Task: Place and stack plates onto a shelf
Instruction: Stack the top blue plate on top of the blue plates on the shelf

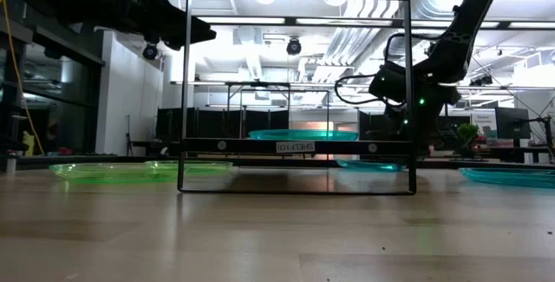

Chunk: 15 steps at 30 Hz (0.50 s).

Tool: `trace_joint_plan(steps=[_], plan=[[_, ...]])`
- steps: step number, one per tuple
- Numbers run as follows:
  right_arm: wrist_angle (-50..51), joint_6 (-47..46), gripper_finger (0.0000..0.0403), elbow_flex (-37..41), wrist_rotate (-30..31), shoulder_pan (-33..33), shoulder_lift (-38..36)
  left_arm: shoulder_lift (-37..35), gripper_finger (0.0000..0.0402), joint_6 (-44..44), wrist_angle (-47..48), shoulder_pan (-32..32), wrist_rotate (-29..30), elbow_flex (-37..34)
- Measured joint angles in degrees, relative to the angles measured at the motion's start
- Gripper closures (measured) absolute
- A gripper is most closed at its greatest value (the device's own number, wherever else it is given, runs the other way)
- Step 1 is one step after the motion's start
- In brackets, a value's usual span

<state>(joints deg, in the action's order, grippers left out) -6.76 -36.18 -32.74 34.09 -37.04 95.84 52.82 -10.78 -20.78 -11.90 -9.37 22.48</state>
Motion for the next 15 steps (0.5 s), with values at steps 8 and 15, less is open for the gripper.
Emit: trace_joint_plan(steps=[8, 15], plan=[[12.57, 2.18, 0.0403, 0.14, 5.6, 1.61, -12.22, 0.0, 0.0232, 0.24, 0.0, 0.0, 2.5, 0.0], [24.42, 0.42, 0.0403, 0.14, 12.51, 6.37, -26.66, 0.0, 0.0232, 0.24, 0.17, 0.0, 2.5, 0.0]])
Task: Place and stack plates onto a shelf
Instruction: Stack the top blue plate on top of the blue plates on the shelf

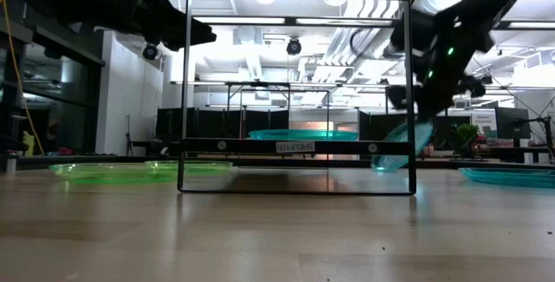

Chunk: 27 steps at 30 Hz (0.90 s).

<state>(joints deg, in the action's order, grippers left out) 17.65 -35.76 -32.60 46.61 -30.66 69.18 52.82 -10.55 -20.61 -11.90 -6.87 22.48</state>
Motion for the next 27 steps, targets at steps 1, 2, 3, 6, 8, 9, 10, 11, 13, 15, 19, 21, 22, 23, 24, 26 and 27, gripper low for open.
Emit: trace_joint_plan(steps=[1, 2, 3, 6, 8, 9, 10, 11, 13, 15, 19, 21, 22, 23, 24, 26, 27], plan=[[0.89, -0.03, 0.0403, 0.0, 0.46, 0.96, -2.1, 0.0, 0.0232, 0.0, 0.01, 0.0, -0.01, 0.0], [1.4, -0.03, 0.0403, 0.0, 0.82, 2.03, -4.11, 0.0, 0.0232, 0.0, 0.01, 0.0, 0.0, 0.0], [1.56, 0.01, 0.0403, 0.0, 1.12, 3.16, -5.95, 0.0, 0.0232, 0.01, 0.01, 0.0, -0.01, 0.0], [1.05, 1.58, 0.0403, 0.0, 1.27, 7.01, -11.08, 0.0, 0.0232, 0.0, 0.01, 0.0, 0.0, 0.0], [0.8, 2.72, 0.0403, -0.02, 1.71, 9.51, -13.86, 0.0, 0.0232, 0.0, 0.01, 0.0, 0.0, 0.0], [0.72, 3.15, 0.0403, -0.02, 2.19, 10.74, -15.07, 0.0, 0.0232, 0.0, 0.01, 0.0, 0.0, 0.0], [0.72, 3.25, 0.0403, -0.02, 2.88, 11.86, -16.1, 0.0, 0.0232, 0.0, 0.01, 0.0, 0.0, 0.0], [0.63, 3.26, 0.0403, -0.02, 3.22, 12.97, -17.06, 0.0, 0.0232, 0.0, 0.01, 0.0, 0.0, 0.0], [0.01, 4.56, 0.0403, -0.02, 3.38, 14.81, -18.62, 0.0, 0.0232, 0.01, 0.01, 0.0, 0.0, 0.0], [-1.51, 6.13, 0.0403, -0.04, 3.14, 16.69, -19.75, 0.0, 0.0232, 0.0, 0.01, 0.0, 0.0, 0.0], [-7.15, 11.39, 0.0403, -0.1, -0.94, 19.87, -20.14, 0.0, 0.0232, -0.02, -0.04, 0.0, 0.0, 0.0], [-10.65, 13.9, 0.0403, -0.11, -6.13, 20.7, -19.47, 0.0, 0.0232, -0.02, -0.15, 0.0, 0.0, 0.0], [-12.41, 15.14, 0.0403, -0.11, -9.15, 21.0, -18.85, 0.0, 0.0232, -0.02, -0.21, 0.0, 0.0, 0.0], [-13.96, 16.45, 0.0403, -0.11, -12.34, 21.26, -18.21, 0.0, 0.0232, -0.02, -0.21, 0.0, 0.0, 0.0], [-15.46, 17.75, 0.0403, -0.11, -15.04, 21.49, -17.5, 0.0, 0.0232, -0.02, -0.21, 0.0, 0.0, 0.0], [-18.56, 19.58, 0.0403, -0.11, -20.04, 21.89, -15.71, 0.0, 0.0232, -0.04, -0.23, 0.0, 0.0, 0.0], [-19.55, 20.49, 0.0403, -0.11, -22.37, 22.02, -14.74, 0.0, 0.0232, -0.04, -0.25, 0.0, 0.0, 0.0]])
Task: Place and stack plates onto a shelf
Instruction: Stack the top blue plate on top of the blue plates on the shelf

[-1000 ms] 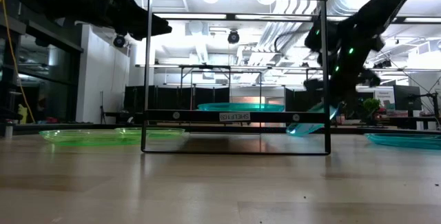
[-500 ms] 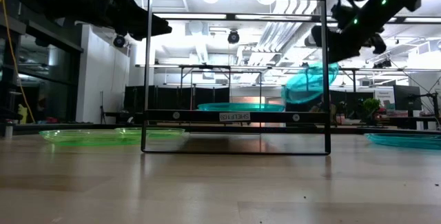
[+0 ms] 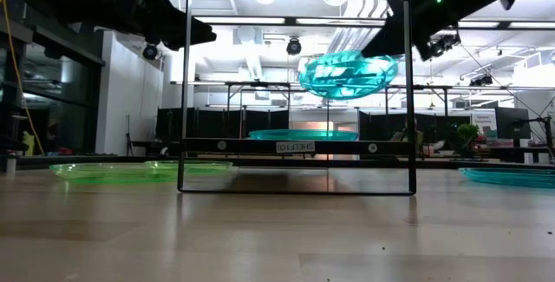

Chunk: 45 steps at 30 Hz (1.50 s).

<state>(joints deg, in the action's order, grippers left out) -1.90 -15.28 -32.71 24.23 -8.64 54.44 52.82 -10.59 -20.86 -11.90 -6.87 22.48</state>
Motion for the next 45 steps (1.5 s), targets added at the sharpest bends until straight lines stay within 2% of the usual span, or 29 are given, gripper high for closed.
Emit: trace_joint_plan(steps=[9, 14, 28, 40, 45], plan=[[-7.57, 5.63, 0.0403, -0.93, -15.25, 0.04, 10.09, 0.0, 0.0232, -0.04, -0.07, 0.0, 0.02, 0.0], [-7.25, 7.59, 0.0403, -5.72, -18.78, 0.08, 15.46, 0.0, 0.0232, -0.04, -0.42, 0.0, 0.04, 0.0], [-5.85, 10.39, 0.0403, -12.35, -19.87, 0.06, 27.1, 0.0, 0.0232, -0.05, -0.4, 0.0, 0.04, 0.0], [-5.92, 9.94, 0.0402, -12.74, -18.48, 0.02, 27.84, -0.02, 0.0232, -0.09, -0.42, -0.02, 0.04, 0.0], [-5.92, 7.29, 0.0376, -12.74, -18.45, 0.02, 27.82, -0.01, 0.0232, -0.09, -0.42, -0.01, 0.04, 0.0]])
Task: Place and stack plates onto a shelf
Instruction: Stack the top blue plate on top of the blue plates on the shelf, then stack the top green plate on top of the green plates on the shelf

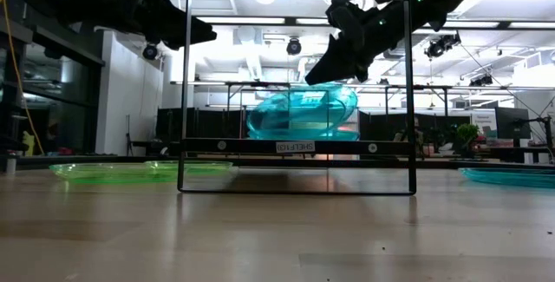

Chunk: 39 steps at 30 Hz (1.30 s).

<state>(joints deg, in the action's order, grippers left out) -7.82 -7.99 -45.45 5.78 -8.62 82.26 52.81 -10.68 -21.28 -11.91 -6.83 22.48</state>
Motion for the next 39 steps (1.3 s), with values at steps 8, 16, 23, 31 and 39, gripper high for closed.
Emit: trace_joint_plan(steps=[8, 16, 23, 31, 39], plan=[[-0.05, 0.36, 0.0265, 0.0, 0.0, 0.81, -0.1, 0.0, 0.0232, 0.0, 0.02, 0.0, 0.0, 0.0], [4.58, 0.96, 0.0187, -0.02, 0.0, 0.87, -5.81, -0.01, 0.0232, 0.02, 0.02, 0.0, 0.0, 0.0], [9.71, 0.96, 0.0176, -0.04, 0.11, 0.87, -10.18, 0.01, 0.0232, 0.02, 0.35, 0.01, 0.0, 0.0], [10.7, 0.98, 0.0175, -0.04, 1.9, 0.87, -10.21, 0.01, 0.0232, 0.02, 0.39, 0.01, 0.0, 0.0], [13.74, 1.45, 0.0175, -0.04, 7.44, 0.87, -10.21, 0.01, 0.0232, 1.38, 0.74, 0.0, -0.04, 0.0]])
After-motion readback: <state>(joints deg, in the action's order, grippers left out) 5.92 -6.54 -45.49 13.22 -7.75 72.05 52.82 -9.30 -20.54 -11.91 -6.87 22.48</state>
